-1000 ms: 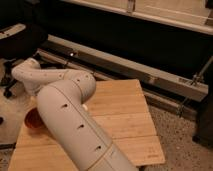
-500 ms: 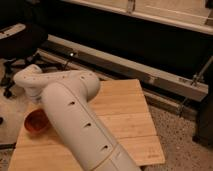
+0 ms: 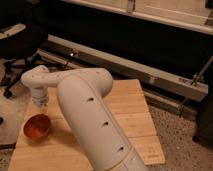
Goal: Push the ceramic bowl across the table
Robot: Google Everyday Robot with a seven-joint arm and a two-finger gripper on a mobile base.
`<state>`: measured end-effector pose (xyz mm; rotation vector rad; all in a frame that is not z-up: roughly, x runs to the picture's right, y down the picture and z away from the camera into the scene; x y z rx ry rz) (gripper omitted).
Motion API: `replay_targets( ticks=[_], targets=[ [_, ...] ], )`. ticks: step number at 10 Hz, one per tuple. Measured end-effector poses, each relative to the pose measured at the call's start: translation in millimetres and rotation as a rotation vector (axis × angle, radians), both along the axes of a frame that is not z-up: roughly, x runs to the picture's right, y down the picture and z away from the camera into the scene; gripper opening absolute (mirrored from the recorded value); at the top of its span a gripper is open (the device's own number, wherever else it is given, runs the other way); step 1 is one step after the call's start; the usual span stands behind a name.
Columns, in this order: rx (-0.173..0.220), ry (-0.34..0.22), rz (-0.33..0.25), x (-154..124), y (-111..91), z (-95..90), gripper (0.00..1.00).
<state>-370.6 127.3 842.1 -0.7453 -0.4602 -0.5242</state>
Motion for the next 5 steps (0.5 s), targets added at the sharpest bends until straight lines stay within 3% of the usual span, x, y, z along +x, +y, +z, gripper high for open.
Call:
replay_targets(
  ticks=[3, 5],
  targets=[
    [-0.033, 0.007, 0.015, 18.2, 11.2, -8.4, 0.0],
    [-0.034, -0.016, 0.0, 20.6, 17.0, -16.1, 0.0]
  ],
)
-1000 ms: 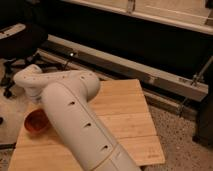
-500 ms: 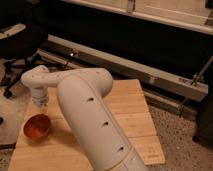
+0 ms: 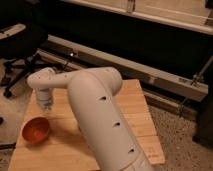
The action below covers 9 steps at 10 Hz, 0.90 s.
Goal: Push the ceramic bowl across the table
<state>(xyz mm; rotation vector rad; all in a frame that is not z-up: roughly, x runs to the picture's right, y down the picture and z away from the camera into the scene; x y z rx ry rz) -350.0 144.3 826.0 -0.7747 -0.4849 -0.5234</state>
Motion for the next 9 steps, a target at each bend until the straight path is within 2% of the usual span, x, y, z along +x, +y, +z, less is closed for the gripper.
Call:
replay_targets(
  ticks=[4, 7, 9],
  targets=[
    [0.026, -0.131, -0.088, -18.6, 12.8, -24.2, 0.0],
    [0.02, -0.184, -0.132, -27.7, 23.6, -32.8, 0.0],
    [0.018, -0.205, -0.142, -31.0, 24.7, -35.6, 0.0]
  ],
)
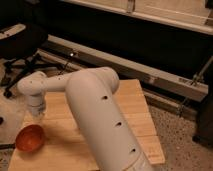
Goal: Push the ceramic bowl across the table
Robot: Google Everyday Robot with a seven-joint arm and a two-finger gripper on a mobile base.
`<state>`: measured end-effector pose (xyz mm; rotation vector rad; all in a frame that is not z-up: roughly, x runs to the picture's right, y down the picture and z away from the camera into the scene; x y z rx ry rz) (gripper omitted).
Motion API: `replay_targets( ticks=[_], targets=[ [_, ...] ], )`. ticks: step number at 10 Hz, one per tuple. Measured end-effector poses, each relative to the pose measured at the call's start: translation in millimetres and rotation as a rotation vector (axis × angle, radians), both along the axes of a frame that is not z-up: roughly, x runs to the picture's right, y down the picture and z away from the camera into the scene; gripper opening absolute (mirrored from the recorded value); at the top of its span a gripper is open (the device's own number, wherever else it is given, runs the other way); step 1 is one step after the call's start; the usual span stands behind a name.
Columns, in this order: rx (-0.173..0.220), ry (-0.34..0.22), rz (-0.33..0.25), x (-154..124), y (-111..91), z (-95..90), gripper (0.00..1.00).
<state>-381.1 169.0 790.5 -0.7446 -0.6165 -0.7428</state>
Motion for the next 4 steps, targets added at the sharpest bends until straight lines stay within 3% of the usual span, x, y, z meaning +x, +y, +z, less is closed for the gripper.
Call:
replay_targets(
  ticks=[4],
  targets=[
    [0.011, -0.011, 0.04, 10.7, -16.3, 0.3, 0.0]
  ],
)
